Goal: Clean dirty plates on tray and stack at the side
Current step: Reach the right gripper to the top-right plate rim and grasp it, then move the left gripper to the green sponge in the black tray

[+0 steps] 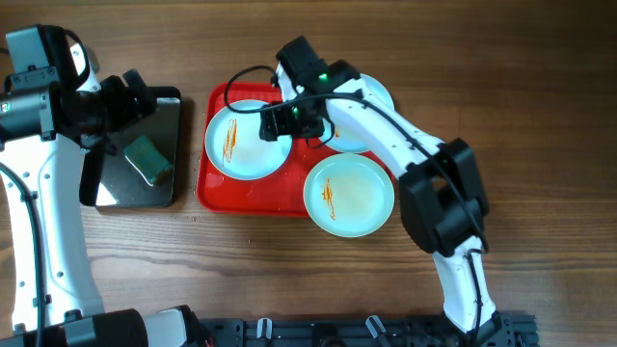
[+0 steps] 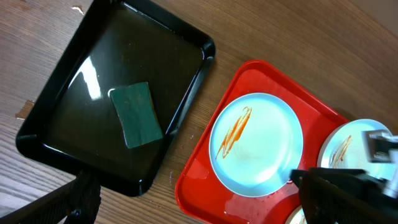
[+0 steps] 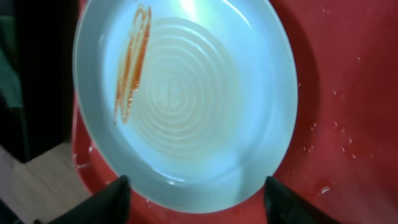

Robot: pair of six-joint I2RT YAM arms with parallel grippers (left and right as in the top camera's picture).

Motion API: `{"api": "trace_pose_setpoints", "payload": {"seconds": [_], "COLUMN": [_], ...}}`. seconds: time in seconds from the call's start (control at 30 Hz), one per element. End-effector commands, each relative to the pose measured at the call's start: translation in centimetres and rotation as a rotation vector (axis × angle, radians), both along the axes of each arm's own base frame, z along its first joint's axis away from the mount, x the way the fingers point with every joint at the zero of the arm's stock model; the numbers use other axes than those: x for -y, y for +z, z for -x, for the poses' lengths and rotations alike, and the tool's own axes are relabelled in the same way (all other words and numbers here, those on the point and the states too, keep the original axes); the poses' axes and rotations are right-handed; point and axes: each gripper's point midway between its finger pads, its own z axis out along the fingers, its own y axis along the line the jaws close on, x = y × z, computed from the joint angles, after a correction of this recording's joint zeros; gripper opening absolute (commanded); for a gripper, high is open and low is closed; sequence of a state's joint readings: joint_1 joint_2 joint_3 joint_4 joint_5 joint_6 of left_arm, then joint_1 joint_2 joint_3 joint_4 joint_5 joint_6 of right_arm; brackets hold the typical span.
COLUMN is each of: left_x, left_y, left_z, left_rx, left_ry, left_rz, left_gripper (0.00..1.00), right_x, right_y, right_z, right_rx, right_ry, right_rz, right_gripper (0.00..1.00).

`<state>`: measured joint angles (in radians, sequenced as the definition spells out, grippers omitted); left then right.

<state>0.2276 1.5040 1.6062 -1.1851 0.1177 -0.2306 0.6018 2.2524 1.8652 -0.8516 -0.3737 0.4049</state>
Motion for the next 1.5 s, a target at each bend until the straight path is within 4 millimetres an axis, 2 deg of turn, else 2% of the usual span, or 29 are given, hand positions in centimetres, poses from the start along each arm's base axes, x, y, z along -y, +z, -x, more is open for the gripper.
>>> {"api": "trace_pose_setpoints", "payload": {"seconds": [0.0, 0.1, 0.37, 0.53, 0.7, 0.9, 1.03, 1.13, 1.33, 1.47], "left_x": [-0.3, -0.3, -0.3, -0.3, -0.3, -0.4, -0.4, -0.5, -0.5, -0.6], "left_y": [0.1, -0.2, -0.2, -0.4, -1.0, -2.0, -2.2, -2.5, -4.1, -6.1], "left_z": [-0.4, -0.5, -0.5, -0.4, -0.2, 0.2, 0.2, 0.2, -0.1, -0.6], "left_rx": [0.002, -0.005, -0.007, -0.011, -0.027, -0.057, -0.064, -0.074, -0.122, -0.18], "left_ry": [0.017, 0.017, 0.017, 0.017, 0.017, 0.023, 0.024, 0.025, 0.024, 0.024], "left_rz": [0.003, 0.004, 0.005, 0.005, 0.009, 0.004, 0.004, 0.006, 0.018, 0.03], "left_gripper": [1.0, 1.0, 1.0, 1.0, 1.0, 1.0, 1.0, 0.99, 0.98, 0.95], "right_x": [0.5, 1.6, 2.8, 2.8, 3.0, 2.4, 2.3, 2.4, 2.8, 2.8], "right_y": [-1.7, -2.5, -3.4, -3.7, -5.9, -6.7, -7.3, -7.5, -7.7, -7.7], "right_z": [-1.1, -1.9, -3.0, -3.0, -2.5, -2.2, -2.0, -1.9, -1.7, -1.7], "right_rx": [0.0, 0.038, 0.101, 0.098, 0.051, 0.023, 0.006, -0.003, -0.013, -0.014], "right_ry": [-0.105, -0.136, -0.164, -0.165, -0.184, -0.177, -0.191, -0.197, -0.224, -0.224], "right_rz": [0.061, 0.13, 0.195, 0.198, 0.22, 0.194, 0.201, 0.205, 0.225, 0.225], "right_gripper": [0.58, 0.58, 0.57, 0.49, 0.45, 0.35, 0.22, 0.04, 0.04, 0.04]}}
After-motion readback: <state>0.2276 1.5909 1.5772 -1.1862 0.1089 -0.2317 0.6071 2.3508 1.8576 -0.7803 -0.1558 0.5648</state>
